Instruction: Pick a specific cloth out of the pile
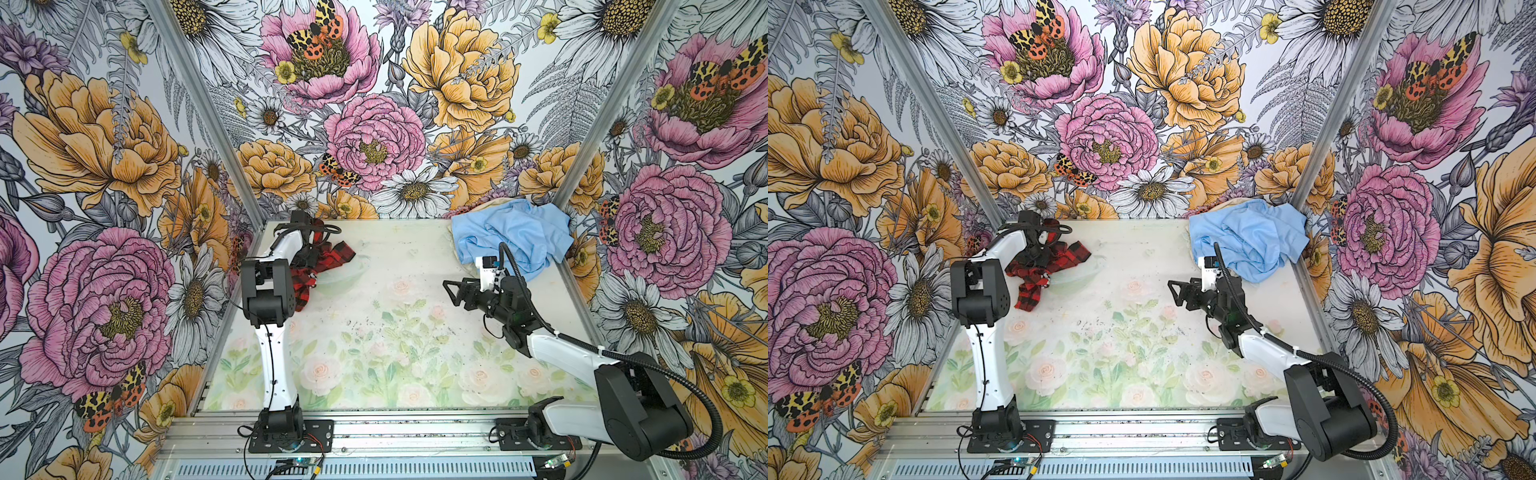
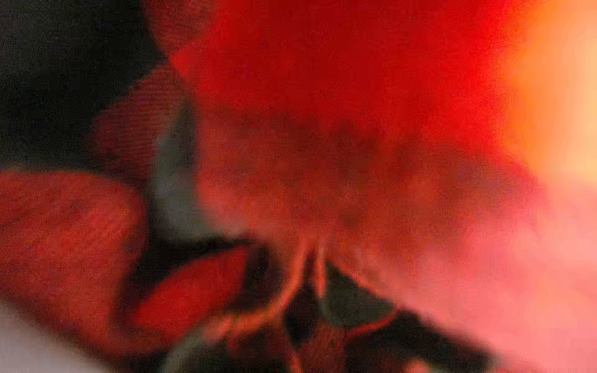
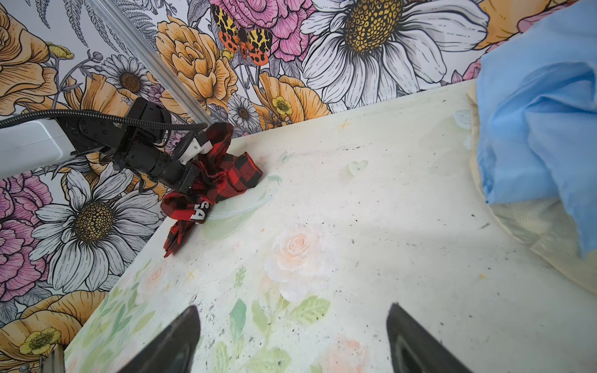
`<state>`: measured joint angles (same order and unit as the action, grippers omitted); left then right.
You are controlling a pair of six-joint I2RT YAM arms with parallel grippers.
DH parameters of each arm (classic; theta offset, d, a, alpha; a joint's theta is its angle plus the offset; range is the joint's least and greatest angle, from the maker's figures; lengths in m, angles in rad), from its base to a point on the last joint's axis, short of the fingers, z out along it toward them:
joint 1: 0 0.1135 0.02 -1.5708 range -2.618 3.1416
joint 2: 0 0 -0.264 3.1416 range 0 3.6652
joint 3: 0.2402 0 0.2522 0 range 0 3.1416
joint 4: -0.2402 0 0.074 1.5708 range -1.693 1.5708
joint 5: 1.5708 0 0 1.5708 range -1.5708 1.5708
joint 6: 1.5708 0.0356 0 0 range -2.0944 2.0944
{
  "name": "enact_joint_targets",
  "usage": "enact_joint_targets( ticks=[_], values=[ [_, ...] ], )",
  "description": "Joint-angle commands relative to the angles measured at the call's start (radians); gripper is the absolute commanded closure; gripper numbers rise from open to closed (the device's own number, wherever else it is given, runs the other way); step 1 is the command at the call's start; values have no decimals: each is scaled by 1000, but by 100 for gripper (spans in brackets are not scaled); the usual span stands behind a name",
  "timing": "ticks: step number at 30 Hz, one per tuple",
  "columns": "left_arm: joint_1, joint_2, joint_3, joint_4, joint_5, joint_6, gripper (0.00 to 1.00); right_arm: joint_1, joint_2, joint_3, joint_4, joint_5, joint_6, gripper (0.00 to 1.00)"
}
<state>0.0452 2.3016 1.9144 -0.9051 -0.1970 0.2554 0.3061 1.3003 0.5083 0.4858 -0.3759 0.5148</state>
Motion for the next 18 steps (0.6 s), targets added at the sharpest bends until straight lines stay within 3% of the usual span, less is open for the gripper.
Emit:
enact_joint_targets(
  ticks=[1,5,10,13,15,18],
  values=[
    [-15,-49,-25,22,-38,-31,100,-6,-17,9,4,-9,-12,9],
    [-30,-169,-14,35,-138,-53,100,-6,-14,11,7,-12,-9,10],
    [-71,-237,21,35,-512,5,100,-7,-19,9,8,-16,-6,10],
    [-90,-236,31,46,-641,59,100,-6,-18,9,12,-19,-3,10],
    [-111,-224,19,83,-751,127,100,-6,-13,8,13,-19,-2,10],
    [-151,-197,-60,274,-951,347,100,-6,-8,10,14,-18,-4,10]
  ],
)
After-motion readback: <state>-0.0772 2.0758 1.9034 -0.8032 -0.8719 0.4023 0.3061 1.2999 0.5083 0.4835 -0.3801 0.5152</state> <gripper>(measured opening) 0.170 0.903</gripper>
